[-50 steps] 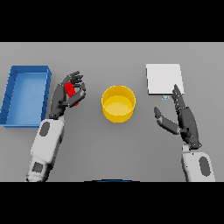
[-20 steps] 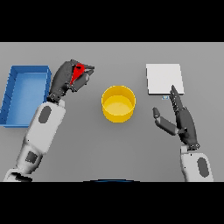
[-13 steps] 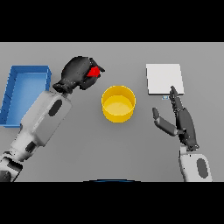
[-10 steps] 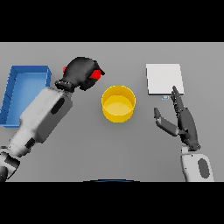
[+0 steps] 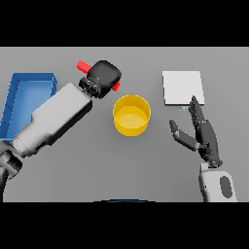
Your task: Pick up the red beaker and tilt it to pour out 1 green nut into yellow bowl. Pick up the yellow bowl and place it on the metallic measuring scale.
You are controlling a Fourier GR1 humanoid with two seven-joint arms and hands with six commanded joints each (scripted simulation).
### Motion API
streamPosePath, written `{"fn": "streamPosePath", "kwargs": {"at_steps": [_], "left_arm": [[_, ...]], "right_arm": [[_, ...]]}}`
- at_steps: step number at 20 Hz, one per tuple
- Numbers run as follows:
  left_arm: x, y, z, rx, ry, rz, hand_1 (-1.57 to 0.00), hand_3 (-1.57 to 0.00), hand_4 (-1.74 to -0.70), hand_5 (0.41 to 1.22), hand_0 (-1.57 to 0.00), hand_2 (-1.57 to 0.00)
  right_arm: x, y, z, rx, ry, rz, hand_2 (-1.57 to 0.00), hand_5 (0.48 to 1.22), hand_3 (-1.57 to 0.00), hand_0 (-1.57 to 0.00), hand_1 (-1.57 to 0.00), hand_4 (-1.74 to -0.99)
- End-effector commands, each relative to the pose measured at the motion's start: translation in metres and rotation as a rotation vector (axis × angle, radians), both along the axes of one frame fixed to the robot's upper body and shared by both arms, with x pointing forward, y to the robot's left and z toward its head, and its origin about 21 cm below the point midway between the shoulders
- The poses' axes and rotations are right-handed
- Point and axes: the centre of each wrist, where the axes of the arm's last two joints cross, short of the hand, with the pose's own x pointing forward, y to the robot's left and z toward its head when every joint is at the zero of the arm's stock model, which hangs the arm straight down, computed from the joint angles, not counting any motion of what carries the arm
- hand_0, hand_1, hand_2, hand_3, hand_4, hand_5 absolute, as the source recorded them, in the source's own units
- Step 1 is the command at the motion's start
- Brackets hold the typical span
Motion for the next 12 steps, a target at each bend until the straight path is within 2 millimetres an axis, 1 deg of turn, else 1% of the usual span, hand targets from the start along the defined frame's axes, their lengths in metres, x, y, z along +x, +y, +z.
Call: {"fn": "streamPosePath", "kwargs": {"at_steps": [1, 2, 3, 4, 5, 7, 11, 12], "left_arm": [[-0.001, -0.005, 0.003, 0.045, -0.004, -0.016, -1.57, -1.27, -1.70, 1.218, -1.57, -1.57], [0.000, -0.010, 0.006, 0.071, -0.012, -0.037, -1.57, -1.24, -1.70, 1.219, -1.57, -1.57], [-0.001, -0.013, 0.008, 0.108, -0.011, -0.070, -1.57, -1.20, -1.71, 1.219, -1.57, -1.57], [0.000, -0.019, 0.007, 0.148, -0.019, -0.085, -1.57, -1.28, -1.71, 1.220, -1.57, -1.57], [0.000, -0.024, 0.010, 0.182, -0.041, -0.114, -1.57, -1.34, -1.72, 1.220, -1.57, -1.57], [0.001, -0.029, 0.011, 0.243, -0.074, -0.152, -1.57, -1.42, -1.73, 1.220, -1.57, -1.57], [-0.005, -0.045, 0.006, 0.358, -0.132, -0.217, -1.57, -1.51, -1.73, 1.221, -1.57, -1.57], [-0.006, -0.044, 0.003, 0.386, -0.140, -0.233, -1.57, -1.52, -1.74, 1.221, -1.57, -1.57]], "right_arm": [[0.003, 0.000, -0.001, 0.009, 0.011, -0.002, 0.00, 0.619, 0.00, 0.00, 0.00, -1.303], [0.000, 0.000, -0.003, 0.018, 0.015, -0.003, 0.00, 0.612, 0.00, 0.00, 0.00, -1.299], [0.002, -0.002, -0.002, 0.014, 0.011, -0.007, 0.00, 0.607, 0.00, 0.00, 0.00, -1.301], [0.001, -0.002, -0.002, 0.012, 0.000, -0.005, 0.00, 0.606, 0.00, 0.00, 0.00, -1.296], [0.001, 0.001, -0.003, 0.016, -0.001, -0.001, 0.00, 0.607, 0.00, 0.00, 0.00, -1.297], [0.000, -0.002, -0.003, 0.011, -0.004, -0.004, 0.00, 0.601, 0.00, 0.00, 0.00, -1.300], [0.002, 0.000, -0.003, -0.005, 0.007, -0.020, 0.00, 0.602, 0.00, 0.00, 0.00, -1.297], [0.003, 0.003, -0.002, -0.001, 0.007, -0.014, 0.00, 0.603, 0.00, 0.00, 0.00, -1.291]]}}
